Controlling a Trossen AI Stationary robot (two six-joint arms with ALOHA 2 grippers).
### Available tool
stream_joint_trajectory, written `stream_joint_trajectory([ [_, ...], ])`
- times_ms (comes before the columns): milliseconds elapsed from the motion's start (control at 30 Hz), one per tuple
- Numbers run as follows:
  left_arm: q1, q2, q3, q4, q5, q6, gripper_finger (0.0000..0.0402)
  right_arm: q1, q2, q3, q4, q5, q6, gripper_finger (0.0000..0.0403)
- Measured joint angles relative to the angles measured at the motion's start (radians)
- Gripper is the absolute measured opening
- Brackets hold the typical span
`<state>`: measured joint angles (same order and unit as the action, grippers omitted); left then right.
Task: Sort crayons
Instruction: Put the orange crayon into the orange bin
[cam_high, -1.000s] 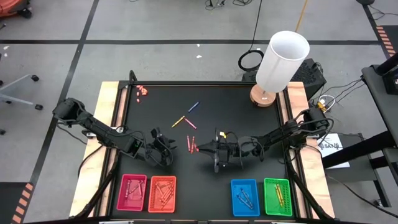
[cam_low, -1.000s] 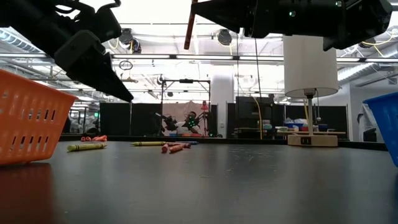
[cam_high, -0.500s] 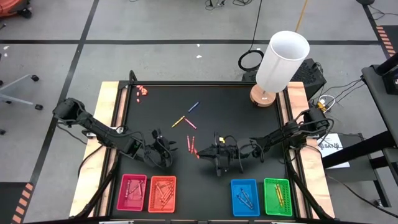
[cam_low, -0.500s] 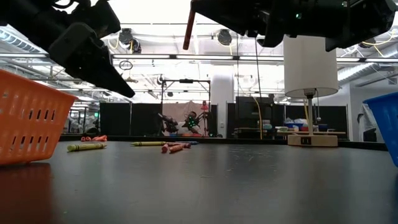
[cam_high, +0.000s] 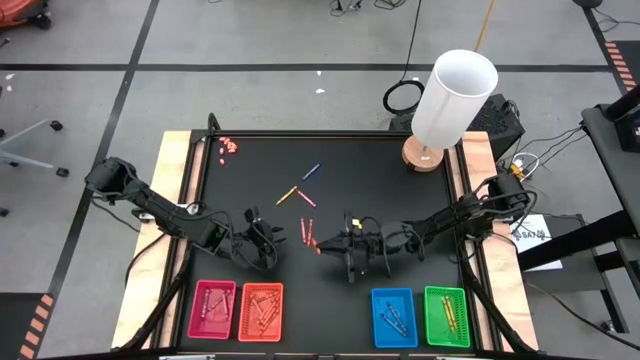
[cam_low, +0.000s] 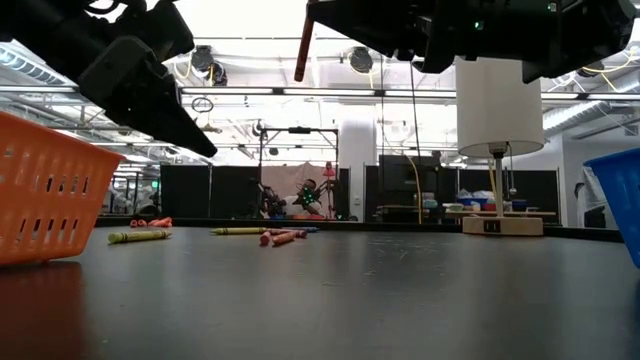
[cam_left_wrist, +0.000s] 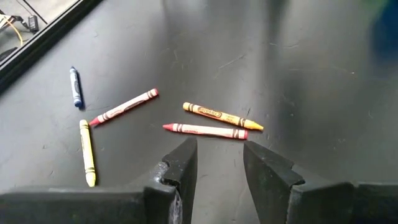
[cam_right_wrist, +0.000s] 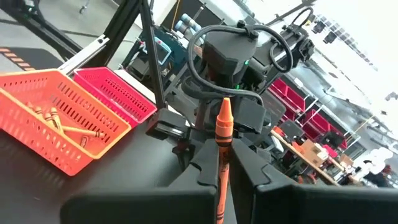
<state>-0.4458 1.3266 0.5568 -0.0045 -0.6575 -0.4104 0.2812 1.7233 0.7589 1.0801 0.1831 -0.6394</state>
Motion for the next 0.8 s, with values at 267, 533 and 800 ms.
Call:
stream_joint_trajectory([
  [267, 0.0, 0.0, 0.0, 0.098, -0.045, 0.027, 0.0132, -0.026, 0.0, 0.0, 0.0, 0.001, 0.089, 0.0],
  [533, -0.019, 0.003, 0.0, 0.173, -0.04, 0.081, 0.0139, -0.055, 0.0, 0.0, 0.0, 0.0, 0.323, 0.0006],
  [800, -0.018, 0.095, 0.0, 0.479, -0.038, 0.24, 0.0216, -0.059, 0.0, 0.0, -0.001, -0.001, 0.411, 0.0014],
])
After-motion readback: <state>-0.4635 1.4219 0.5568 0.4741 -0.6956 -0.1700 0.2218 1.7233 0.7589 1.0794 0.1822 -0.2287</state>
